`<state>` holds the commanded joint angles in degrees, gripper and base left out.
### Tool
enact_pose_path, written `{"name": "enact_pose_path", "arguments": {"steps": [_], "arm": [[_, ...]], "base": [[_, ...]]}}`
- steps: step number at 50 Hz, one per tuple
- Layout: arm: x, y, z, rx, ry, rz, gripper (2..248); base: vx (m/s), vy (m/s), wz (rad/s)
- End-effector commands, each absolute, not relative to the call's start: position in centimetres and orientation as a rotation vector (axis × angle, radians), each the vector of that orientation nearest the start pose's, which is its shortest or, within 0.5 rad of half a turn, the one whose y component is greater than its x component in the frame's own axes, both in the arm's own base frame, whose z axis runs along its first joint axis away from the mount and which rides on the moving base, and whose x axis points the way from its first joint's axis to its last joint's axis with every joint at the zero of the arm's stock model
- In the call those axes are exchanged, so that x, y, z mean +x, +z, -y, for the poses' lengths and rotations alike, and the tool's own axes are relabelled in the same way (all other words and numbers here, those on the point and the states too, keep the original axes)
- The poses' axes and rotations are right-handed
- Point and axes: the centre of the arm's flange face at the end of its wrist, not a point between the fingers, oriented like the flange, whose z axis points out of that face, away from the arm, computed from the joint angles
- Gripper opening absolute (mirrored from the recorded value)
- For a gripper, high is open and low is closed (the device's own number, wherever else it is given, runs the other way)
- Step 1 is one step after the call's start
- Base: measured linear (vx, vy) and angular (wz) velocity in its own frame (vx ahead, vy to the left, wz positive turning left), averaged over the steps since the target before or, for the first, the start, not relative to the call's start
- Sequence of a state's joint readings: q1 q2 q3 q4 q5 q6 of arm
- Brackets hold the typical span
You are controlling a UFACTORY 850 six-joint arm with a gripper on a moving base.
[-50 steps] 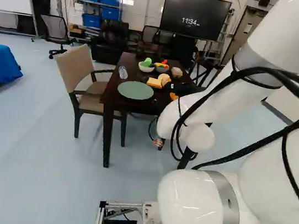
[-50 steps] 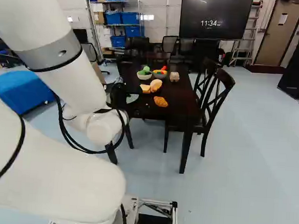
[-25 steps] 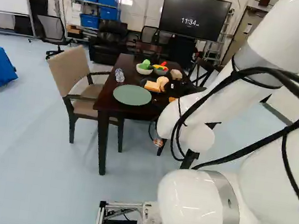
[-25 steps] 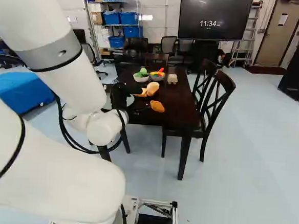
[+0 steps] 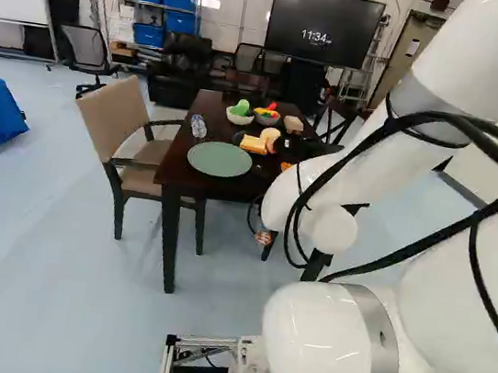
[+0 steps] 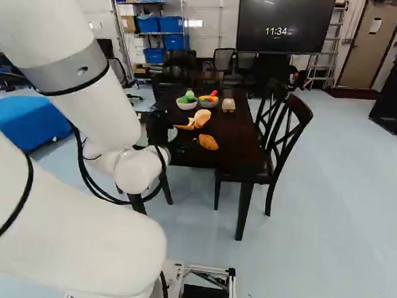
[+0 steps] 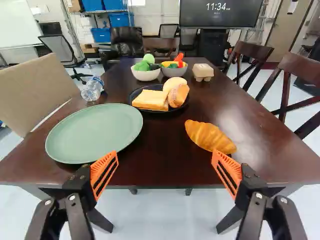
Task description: Move the croissant to the empty plate
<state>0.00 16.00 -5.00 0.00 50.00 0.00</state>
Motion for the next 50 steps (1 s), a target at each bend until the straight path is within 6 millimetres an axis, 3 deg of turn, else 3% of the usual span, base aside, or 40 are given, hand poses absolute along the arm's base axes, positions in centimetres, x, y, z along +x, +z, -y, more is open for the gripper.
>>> {"name": "enact_pose_path", "arguments": {"steps": [15,50], "arm": [[27.7,37.5,0.2,-2.535,-1.863,-0.010,247],[33.5,40.7,1.7,-2.566,-1.862,-0.061,247]], "base": [[0.000,0.000,0.000],[0.000,0.000,0.000]]}}
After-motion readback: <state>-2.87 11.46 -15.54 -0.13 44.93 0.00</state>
